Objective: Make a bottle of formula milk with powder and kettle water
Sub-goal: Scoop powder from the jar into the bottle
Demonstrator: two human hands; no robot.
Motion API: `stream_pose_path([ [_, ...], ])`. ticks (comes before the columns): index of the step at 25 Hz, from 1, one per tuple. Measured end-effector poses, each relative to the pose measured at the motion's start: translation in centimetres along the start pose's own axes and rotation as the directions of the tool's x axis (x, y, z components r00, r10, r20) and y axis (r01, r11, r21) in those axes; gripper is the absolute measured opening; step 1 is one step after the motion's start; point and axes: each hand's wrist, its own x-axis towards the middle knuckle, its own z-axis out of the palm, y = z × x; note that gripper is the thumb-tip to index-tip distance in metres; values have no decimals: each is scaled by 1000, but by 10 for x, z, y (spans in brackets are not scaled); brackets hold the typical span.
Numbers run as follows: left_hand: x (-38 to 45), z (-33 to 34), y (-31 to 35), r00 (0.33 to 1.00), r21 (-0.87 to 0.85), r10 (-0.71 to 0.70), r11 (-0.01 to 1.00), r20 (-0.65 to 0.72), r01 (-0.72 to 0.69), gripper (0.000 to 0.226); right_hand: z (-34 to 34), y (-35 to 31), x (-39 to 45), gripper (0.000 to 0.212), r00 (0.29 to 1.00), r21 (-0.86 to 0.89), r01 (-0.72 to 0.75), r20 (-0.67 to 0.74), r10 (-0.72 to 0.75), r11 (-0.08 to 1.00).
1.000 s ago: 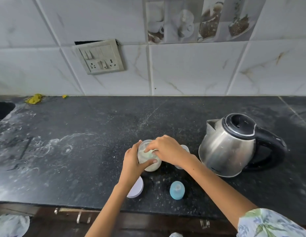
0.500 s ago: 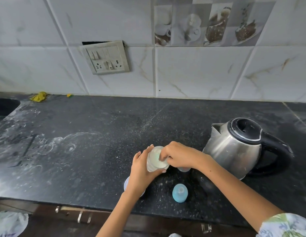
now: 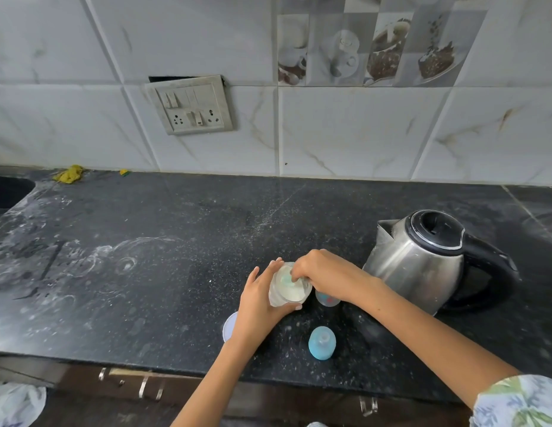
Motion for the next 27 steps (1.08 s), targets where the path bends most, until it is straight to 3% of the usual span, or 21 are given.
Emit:
stream_pose_path([
  [6,-2,3,-2,1000,-10,-20,1000,-16,20,84,6,-14,-1,19,987,-153,-70,130,90,986],
  [11,-2,7,-1,999,-21,14,1000,-29,-15,85,9,-13,-8,25,992,-81,-64,104,72,995],
  [13,-2,7,0,999,-19,29,999,-28,-29,84,8,-15,-11,22,989,-5,-72,127,72,997],
  [16,-3,9,-3,999,-13,36,999,-27,-36,83,8,-13,-13,18,999,178,-13,32,7,984],
  [19,-3,8,-2,999,-30,12,999,-44,-13,82,10,-10,-14,13,983,479,-99,-88,160,872],
  [22,-5,4,0,998,-44,-4,999,-55,2,81,13,-5,-19,14,928,778,-156,-96,361,608],
  [24,-4,1,0,998,-44,-24,999,-61,22,82,14,-4,-26,16,893,882,-158,-64,445,444],
  [27,-3,0,-2,997,-46,-47,998,-67,43,82,16,-3,-34,15,842,919,-156,-68,535,363],
])
